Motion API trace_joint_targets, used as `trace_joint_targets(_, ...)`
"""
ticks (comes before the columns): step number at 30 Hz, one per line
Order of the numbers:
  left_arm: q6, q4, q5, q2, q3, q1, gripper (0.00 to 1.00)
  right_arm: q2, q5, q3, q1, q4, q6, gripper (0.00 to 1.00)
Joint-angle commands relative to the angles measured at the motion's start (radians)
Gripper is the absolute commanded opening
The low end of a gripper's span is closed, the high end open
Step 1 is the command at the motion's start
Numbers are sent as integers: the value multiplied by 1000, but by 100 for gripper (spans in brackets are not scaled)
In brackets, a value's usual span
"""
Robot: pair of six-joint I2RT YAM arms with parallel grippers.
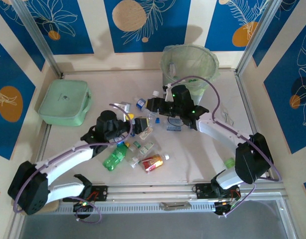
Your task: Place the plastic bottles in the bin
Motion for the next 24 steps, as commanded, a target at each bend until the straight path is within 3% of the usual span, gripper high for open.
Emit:
trace_joint_targets(1, -46, -71, -209, -70, -34, 38, 99, -60, 52, 59, -1, -70, -96, 59)
trace_joint_targets(4, -78, -247, -334, -90, -19, 72, 99, -70, 88, 125, -8, -132, -162, 60)
trace_joint_targets(9, -120, -343, -370, -88, -34, 105, 99, -73, 174, 251, -44, -224, -262, 58)
trace_joint_targets(16, -171, -330, -331, -33, -42, 109, 99, -54, 177, 408, -180, -217, -288, 57)
trace_joint_targets(24, -179, -300, -264, 13, -28, 109, 99, -58, 128, 420, -363, -84, -191, 57)
